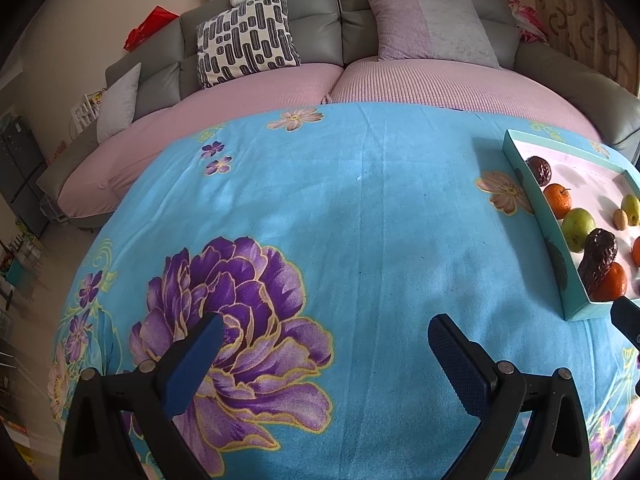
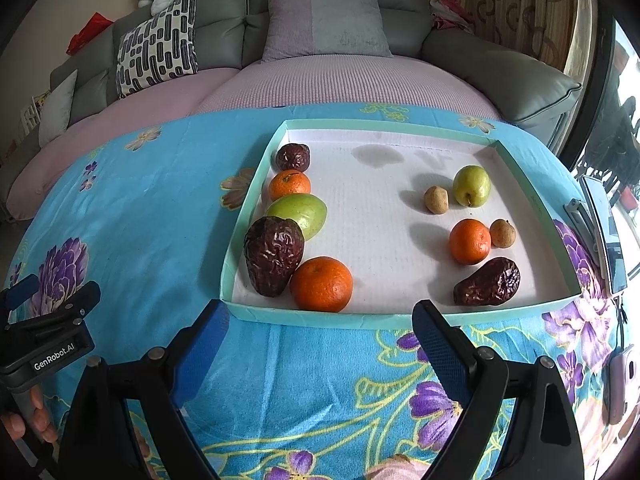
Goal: Organize fruits
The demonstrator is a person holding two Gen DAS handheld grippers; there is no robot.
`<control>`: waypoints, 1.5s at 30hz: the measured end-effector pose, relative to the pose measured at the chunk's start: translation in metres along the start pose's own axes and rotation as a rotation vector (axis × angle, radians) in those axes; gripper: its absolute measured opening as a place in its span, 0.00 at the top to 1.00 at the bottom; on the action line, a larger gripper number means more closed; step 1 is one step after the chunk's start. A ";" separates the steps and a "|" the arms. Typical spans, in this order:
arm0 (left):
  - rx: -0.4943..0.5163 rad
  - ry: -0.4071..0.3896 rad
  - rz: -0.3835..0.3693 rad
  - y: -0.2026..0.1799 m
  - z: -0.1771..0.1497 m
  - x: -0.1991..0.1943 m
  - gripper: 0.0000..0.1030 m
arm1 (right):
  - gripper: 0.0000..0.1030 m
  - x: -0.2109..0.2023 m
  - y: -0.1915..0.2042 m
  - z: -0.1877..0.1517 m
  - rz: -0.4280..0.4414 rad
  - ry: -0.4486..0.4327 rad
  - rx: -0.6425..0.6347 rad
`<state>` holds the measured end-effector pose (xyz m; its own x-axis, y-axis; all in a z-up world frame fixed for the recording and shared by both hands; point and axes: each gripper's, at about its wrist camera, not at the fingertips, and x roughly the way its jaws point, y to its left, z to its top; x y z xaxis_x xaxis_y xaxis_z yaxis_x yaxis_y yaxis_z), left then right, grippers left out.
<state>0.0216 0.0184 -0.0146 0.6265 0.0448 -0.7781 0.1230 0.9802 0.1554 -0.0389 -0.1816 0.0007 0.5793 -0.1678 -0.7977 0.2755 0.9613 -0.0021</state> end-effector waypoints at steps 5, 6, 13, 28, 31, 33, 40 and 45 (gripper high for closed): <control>0.003 0.000 -0.003 -0.001 0.000 0.000 0.00 | 0.09 0.002 0.000 -0.001 -0.003 0.008 0.001; 0.003 0.001 -0.003 -0.001 0.000 0.001 0.00 | 0.09 0.002 -0.001 -0.001 -0.004 0.009 0.001; 0.001 0.005 -0.007 -0.002 0.000 0.002 0.00 | 0.09 0.002 -0.001 -0.001 -0.004 0.011 0.002; 0.003 0.013 -0.011 -0.002 -0.001 0.004 0.00 | 0.09 0.006 -0.002 -0.002 -0.005 0.023 0.001; 0.001 0.013 -0.011 -0.002 -0.001 0.004 0.00 | 0.09 0.006 -0.002 -0.002 -0.008 0.027 -0.002; 0.001 0.014 -0.010 -0.002 -0.001 0.004 0.00 | 0.09 0.006 -0.002 -0.002 -0.009 0.028 -0.002; 0.000 0.017 -0.010 -0.002 -0.001 0.004 0.00 | 0.09 0.007 -0.002 -0.002 -0.010 0.029 -0.002; 0.001 0.019 -0.010 -0.002 -0.001 0.004 0.00 | 0.09 0.007 -0.002 -0.002 -0.010 0.029 -0.003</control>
<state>0.0234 0.0167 -0.0189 0.6109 0.0390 -0.7907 0.1294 0.9804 0.1484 -0.0376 -0.1843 -0.0061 0.5537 -0.1709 -0.8150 0.2792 0.9602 -0.0117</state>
